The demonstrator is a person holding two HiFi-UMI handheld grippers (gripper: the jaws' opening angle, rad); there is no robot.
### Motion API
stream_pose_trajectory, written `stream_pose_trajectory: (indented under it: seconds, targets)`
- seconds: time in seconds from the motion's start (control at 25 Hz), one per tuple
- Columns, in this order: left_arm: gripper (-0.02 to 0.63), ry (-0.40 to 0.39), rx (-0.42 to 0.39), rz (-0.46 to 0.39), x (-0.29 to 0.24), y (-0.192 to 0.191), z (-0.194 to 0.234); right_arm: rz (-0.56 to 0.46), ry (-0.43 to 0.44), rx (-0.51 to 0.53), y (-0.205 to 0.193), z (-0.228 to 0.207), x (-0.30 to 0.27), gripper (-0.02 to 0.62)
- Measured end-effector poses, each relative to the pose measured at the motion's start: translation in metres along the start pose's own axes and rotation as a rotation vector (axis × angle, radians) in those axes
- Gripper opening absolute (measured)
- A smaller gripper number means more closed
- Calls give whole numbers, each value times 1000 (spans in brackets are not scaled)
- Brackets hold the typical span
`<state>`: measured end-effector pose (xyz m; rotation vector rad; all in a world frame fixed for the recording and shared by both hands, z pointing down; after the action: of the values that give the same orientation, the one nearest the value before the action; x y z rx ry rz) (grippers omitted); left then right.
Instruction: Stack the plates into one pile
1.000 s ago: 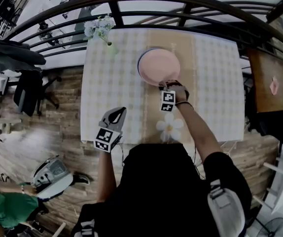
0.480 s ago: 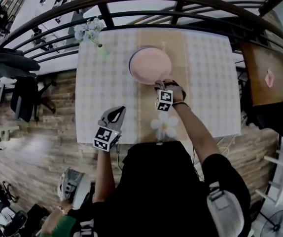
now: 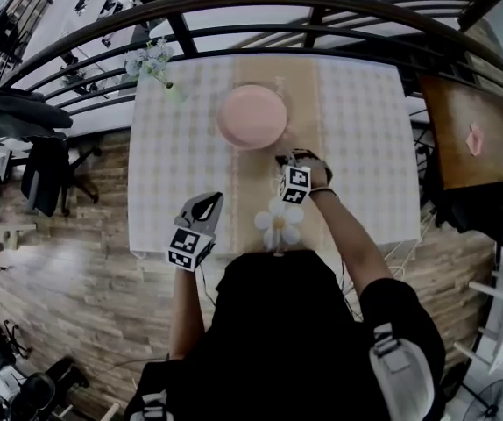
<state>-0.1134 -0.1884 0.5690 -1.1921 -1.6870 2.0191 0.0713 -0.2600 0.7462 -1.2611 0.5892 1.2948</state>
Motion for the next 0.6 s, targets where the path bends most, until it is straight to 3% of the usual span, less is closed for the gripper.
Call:
stream_pose_trajectory:
  seconds: [0.36,0.6]
  targets:
    - [0,9,-5,-2,-10,13,-40,-60,61,-136,-33,10,26,-3]
    - [0,16,-7,-1,-9,16,-63,-131,56,-172,-42,15,55,-3]
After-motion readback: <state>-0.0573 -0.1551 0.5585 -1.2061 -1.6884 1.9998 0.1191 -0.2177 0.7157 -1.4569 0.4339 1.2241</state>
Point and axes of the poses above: the fingertips, and each gripper's own axes: x backward along the fingers, z to its left, y out of its top, the point moved 1 cm from there along x, backward along the fingers, and after that the axes turned 13 degrees about y, right-handed, at the moved point
